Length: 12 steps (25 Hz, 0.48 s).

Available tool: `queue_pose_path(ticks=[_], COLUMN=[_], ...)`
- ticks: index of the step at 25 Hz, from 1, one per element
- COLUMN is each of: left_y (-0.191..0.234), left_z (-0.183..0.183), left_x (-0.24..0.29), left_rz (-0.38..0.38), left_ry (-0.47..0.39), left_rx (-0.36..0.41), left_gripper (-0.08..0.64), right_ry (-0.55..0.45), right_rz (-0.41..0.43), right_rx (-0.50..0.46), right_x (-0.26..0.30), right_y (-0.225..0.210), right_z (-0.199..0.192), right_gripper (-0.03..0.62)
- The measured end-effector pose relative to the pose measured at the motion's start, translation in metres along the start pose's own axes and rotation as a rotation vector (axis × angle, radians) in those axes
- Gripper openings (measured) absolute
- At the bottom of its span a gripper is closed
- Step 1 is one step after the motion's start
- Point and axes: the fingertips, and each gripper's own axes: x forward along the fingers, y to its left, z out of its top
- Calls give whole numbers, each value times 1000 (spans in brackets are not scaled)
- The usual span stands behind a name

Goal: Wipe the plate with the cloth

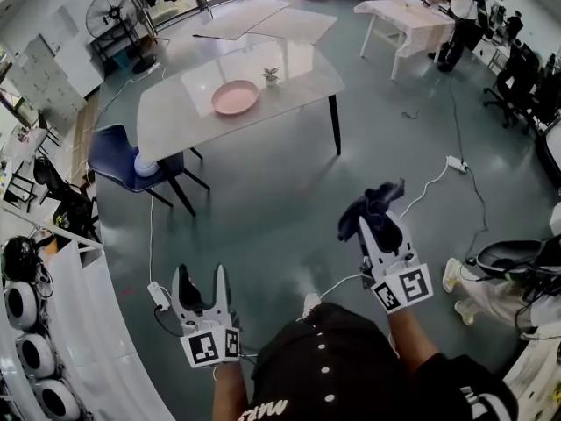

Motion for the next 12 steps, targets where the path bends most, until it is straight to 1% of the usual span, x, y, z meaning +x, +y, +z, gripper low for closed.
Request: queue_pose_path(ticks=[7, 12], left_y=[-11, -12], left_z=[-2, -11], left_x=[54, 75], left_rz=[39, 81], left_ry=[-12, 7], left_rx=[-8, -5], left_gripper=[328, 328], right_ry=[-12, -20], right_rz=[30, 46], right_rx=[0, -5], right_x=[49, 73], right_y=[-44, -65], right_z=[-6, -10], right_gripper=[138, 138])
